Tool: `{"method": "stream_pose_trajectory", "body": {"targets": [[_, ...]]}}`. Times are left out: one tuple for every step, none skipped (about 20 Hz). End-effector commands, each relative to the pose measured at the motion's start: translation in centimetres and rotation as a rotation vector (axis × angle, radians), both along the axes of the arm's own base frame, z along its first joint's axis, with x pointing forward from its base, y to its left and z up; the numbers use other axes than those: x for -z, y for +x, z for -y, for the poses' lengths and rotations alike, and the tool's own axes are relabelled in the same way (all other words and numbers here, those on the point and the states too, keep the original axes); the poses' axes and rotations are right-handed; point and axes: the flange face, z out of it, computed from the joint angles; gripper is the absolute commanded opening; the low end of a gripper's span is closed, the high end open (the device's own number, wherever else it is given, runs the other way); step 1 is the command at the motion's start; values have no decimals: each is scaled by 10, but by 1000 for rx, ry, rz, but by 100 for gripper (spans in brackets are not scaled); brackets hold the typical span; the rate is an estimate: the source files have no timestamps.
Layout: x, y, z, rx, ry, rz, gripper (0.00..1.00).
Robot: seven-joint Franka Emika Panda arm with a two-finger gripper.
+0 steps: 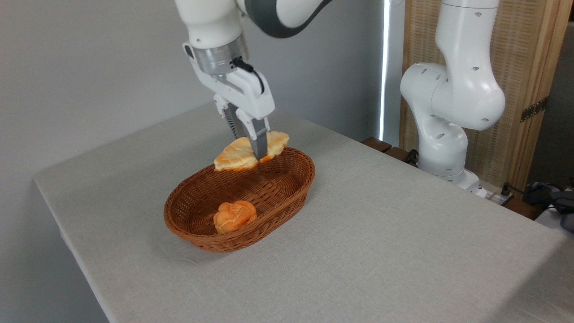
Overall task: Put bread into the basket
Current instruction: 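Lower the flat bread into the basket and open the gripper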
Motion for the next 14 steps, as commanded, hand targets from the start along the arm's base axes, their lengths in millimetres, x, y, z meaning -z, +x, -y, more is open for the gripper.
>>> {"method": "stream_pose_trajectory", "body": {"targets": [[7,14,7,-40,-22,22,78],[7,16,8,-38,-25,32,82],[8,16,8,-39,-25,34,82],[8,17,8,-37,-25,36,85],[9,17,8,-37,-24,34,86],[10,17,8,-34,-23,32,86],[11,18,7,-35,-21,32,86],[12,17,8,-32,-19,30,86],[12,18,7,-31,-18,31,89],[13,17,7,-27,-16,28,89],[13,17,6,-27,-16,27,90],[14,16,7,-22,-10,21,94],[15,16,7,-22,-10,19,94],[15,16,6,-21,-8,17,94]]}}
